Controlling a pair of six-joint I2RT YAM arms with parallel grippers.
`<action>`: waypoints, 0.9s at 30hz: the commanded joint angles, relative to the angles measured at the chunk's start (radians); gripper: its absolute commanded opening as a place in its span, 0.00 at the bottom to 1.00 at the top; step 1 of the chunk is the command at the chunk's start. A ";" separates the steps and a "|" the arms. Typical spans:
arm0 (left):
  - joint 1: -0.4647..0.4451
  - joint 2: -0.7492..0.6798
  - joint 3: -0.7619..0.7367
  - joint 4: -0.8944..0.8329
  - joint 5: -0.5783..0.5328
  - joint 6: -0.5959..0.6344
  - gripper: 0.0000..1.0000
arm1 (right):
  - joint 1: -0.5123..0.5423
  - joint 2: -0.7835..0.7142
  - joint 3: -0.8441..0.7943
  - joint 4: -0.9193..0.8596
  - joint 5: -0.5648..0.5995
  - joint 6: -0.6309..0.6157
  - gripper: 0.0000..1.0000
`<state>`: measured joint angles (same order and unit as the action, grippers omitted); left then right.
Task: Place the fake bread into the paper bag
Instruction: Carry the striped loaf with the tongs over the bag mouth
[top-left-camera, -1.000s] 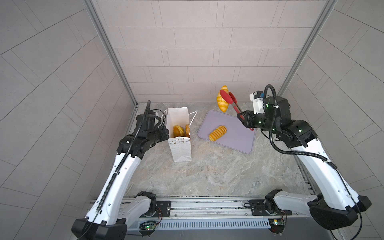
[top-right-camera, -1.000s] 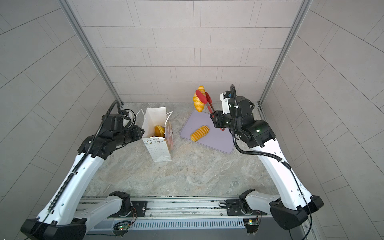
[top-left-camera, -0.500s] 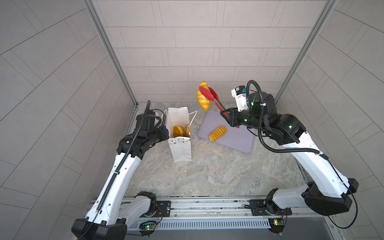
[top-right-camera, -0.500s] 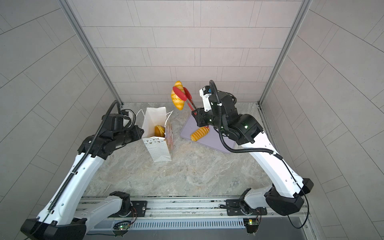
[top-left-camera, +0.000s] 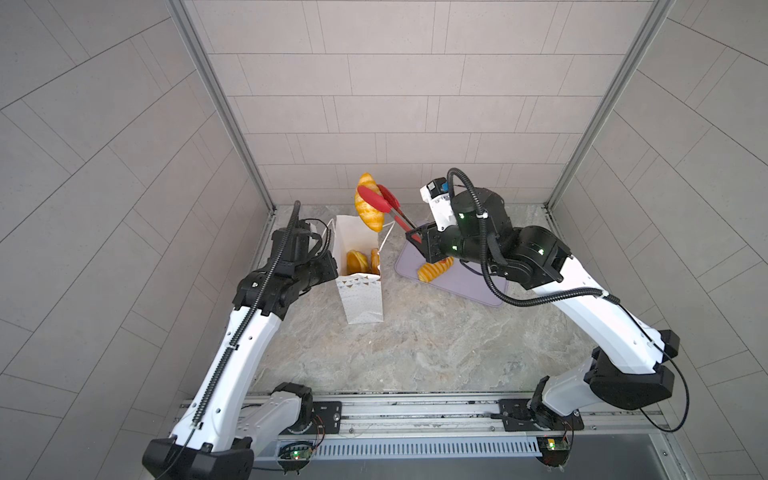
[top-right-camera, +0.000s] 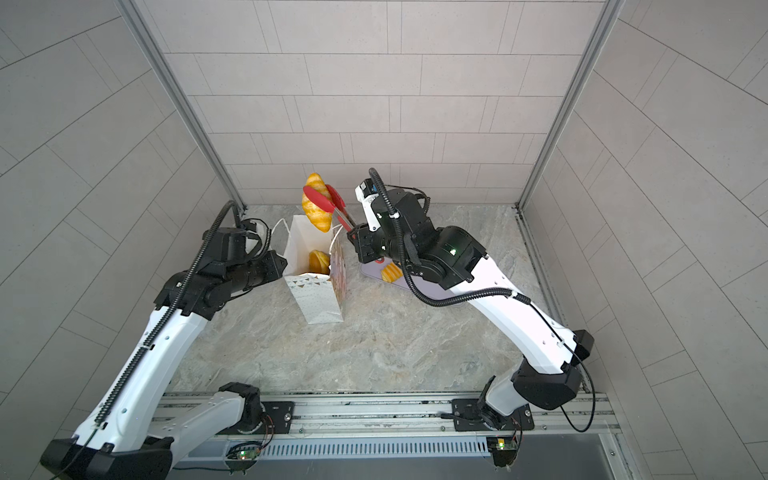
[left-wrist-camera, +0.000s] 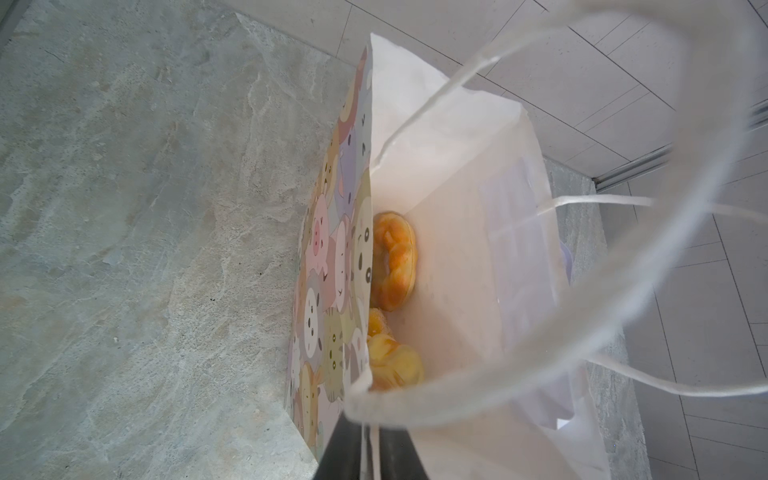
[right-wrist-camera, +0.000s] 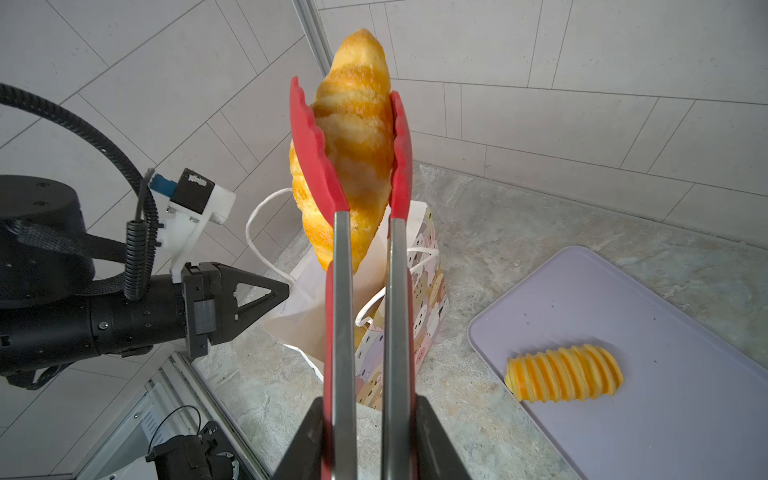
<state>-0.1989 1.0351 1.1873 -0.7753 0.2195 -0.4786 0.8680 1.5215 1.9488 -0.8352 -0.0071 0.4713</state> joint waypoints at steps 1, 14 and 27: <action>-0.004 -0.021 0.003 -0.011 -0.009 0.005 0.16 | 0.017 0.011 0.029 0.039 0.042 0.004 0.30; -0.004 -0.026 -0.010 -0.010 -0.009 0.005 0.15 | 0.063 0.075 0.012 0.025 0.092 -0.009 0.31; -0.004 -0.017 -0.022 -0.003 -0.006 0.005 0.15 | 0.076 0.081 -0.048 0.034 0.097 -0.006 0.39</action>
<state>-0.1989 1.0245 1.1728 -0.7750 0.2195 -0.4789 0.9348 1.6104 1.8931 -0.8360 0.0662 0.4683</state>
